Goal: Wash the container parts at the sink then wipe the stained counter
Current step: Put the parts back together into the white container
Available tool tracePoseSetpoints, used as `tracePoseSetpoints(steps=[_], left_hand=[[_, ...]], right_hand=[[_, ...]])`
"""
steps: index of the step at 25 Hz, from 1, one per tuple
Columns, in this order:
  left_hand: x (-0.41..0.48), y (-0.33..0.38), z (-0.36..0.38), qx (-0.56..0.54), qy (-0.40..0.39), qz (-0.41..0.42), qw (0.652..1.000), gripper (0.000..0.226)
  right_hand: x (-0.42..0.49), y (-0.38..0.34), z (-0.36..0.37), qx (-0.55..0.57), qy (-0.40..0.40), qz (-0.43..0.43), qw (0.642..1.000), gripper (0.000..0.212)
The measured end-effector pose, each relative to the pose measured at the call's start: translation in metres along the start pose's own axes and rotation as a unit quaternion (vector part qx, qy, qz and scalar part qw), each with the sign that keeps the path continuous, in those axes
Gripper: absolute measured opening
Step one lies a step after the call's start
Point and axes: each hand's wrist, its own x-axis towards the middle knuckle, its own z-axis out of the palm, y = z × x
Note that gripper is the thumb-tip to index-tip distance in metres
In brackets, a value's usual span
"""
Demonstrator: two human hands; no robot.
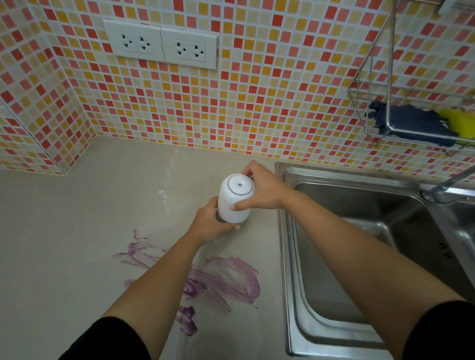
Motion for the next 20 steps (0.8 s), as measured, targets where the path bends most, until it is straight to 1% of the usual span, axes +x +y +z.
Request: tracePoseSetpoints(steps=[2, 4, 7, 9, 12, 14, 16, 20], left_hand=[[0.000, 0.000, 0.000, -0.001, -0.003, -0.005, 1.000, 0.083], [0.000, -0.001, 0.000, 0.000, -0.005, -0.006, 1.000, 0.084], [-0.001, -0.001, 0.001, 0.000, -0.001, -0.004, 1.000, 0.085], [-0.002, 0.000, 0.001, 0.005, 0.000, 0.000, 1.000, 0.085], [-0.003, -0.001, -0.001, 0.014, 0.004, 0.002, 1.000, 0.087], [-0.004, -0.003, -0.002, 0.017, 0.005, 0.004, 1.000, 0.089], [-0.004, -0.003, -0.002, 0.015, 0.003, 0.007, 1.000, 0.090], [-0.005, -0.005, -0.003, 0.016, 0.000, 0.006, 1.000, 0.090]], right_hand=[[0.003, -0.004, 0.006, 0.011, 0.022, 0.022, 0.999, 0.076], [0.006, -0.010, 0.010, 0.024, 0.028, 0.026, 0.999, 0.082], [0.011, -0.016, 0.017, -0.018, 0.028, 0.055, 0.998, 0.084], [0.012, -0.014, 0.016, -0.031, -0.005, 0.071, 0.997, 0.082], [0.009, 0.002, 0.000, 0.067, -0.102, 0.030, 0.992, 0.082], [0.003, 0.012, -0.008, 0.095, -0.119, 0.017, 0.988, 0.085], [-0.004, 0.015, -0.006, 0.103, -0.088, 0.009, 0.991, 0.084], [-0.010, 0.012, 0.010, 0.107, 0.015, 0.002, 0.994, 0.077]])
